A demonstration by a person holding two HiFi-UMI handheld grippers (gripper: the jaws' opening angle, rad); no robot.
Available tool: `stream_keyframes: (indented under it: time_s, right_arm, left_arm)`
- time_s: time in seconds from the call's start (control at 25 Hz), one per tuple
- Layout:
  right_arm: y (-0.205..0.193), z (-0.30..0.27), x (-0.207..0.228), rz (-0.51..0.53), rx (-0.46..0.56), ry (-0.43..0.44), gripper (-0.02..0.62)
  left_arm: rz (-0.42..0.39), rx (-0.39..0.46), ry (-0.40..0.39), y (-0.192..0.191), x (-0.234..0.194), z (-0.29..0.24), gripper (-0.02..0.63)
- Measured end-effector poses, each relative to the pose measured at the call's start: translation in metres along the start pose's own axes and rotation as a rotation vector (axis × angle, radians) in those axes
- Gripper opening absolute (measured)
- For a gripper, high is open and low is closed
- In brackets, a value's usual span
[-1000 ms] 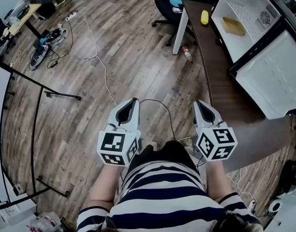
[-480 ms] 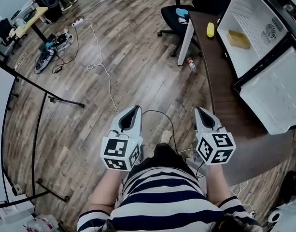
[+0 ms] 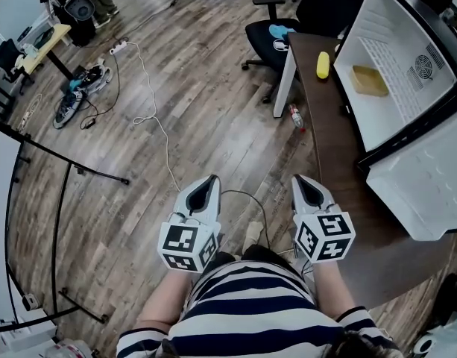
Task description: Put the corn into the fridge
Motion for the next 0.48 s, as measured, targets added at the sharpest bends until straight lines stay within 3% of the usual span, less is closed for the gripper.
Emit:
stream_keyframes:
  time_s: [0.48]
  right_arm:
    - [0.010,-0.045,0.047,-0.020,-0.020,0.021,-0.003]
  left_arm:
    - [-0.005,-0.006,-0.017,0.007,0.014,-0.080,0.000]
Point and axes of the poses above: the fingertips, and each gripper's own axes: z backward along the fingers, x to its right, y out of its top, the point moved 1 cm from there along z, backward along the fingers, and after that the axes turned 12 degrees about x, right-handed, at the moved point
